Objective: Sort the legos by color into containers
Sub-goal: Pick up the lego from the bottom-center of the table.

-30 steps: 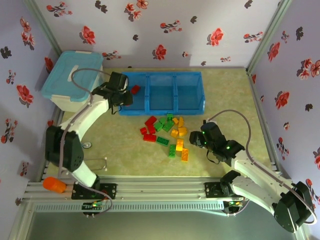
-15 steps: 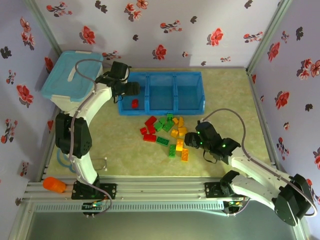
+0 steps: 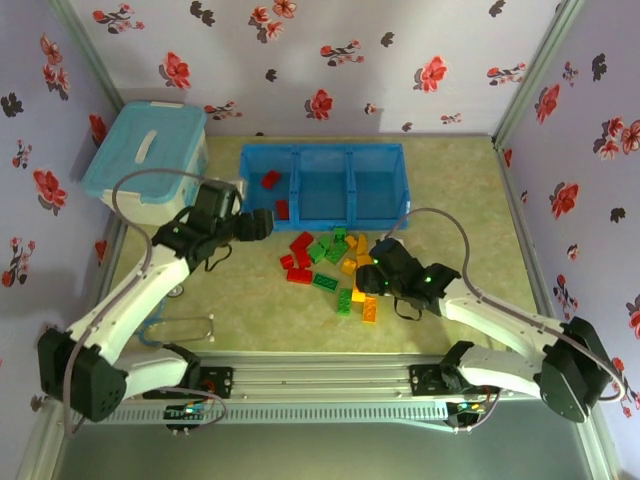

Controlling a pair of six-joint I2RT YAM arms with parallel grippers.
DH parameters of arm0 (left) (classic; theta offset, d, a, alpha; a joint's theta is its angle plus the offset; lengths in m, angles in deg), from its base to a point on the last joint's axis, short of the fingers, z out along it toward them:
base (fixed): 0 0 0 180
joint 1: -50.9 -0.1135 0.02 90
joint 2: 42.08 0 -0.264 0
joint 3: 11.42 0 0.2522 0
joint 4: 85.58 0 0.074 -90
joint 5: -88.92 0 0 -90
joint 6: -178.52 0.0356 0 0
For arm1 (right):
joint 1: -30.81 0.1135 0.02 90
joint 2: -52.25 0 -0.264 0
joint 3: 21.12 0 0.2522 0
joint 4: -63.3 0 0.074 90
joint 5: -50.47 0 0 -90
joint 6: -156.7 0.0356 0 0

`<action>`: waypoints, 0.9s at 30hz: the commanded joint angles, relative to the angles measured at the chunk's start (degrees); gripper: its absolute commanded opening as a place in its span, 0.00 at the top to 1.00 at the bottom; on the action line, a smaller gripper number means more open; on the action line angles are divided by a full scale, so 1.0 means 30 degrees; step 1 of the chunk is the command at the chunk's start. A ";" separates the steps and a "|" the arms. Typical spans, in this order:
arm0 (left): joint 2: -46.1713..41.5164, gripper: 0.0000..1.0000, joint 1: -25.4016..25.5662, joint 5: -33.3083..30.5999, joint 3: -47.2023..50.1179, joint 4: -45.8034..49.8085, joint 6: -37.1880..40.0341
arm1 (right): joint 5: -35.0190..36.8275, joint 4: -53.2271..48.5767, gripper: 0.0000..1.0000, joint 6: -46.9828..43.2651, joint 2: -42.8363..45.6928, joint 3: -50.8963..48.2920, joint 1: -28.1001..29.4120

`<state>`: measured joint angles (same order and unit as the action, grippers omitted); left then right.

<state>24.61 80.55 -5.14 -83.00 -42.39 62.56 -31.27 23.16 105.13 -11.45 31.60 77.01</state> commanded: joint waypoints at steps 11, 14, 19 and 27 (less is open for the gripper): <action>-0.4320 0.19 0.2865 -0.1706 0.5903 -0.0127 -0.3731 | 0.1936 -0.1353 0.38 0.2076 -0.5208 0.2707 0.2127; -0.4507 0.19 0.3047 -0.1783 0.6487 -0.0197 -0.4060 | 0.2535 -0.1664 0.39 0.2327 -0.6158 0.2966 0.2390; -0.4335 0.20 0.3372 -0.1810 0.6917 -0.0504 -0.4351 | 0.2579 -0.1131 0.40 0.2470 -0.7260 0.3068 0.2390; -0.3984 0.21 0.3858 -0.1953 0.7012 -0.0757 -0.4554 | 0.2615 -0.0823 0.51 0.2405 -0.8520 0.3616 0.2387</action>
<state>12.44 91.46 -9.62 -62.59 -43.73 50.10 -25.05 21.02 111.29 -35.65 41.20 83.74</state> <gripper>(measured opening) 0.789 0.511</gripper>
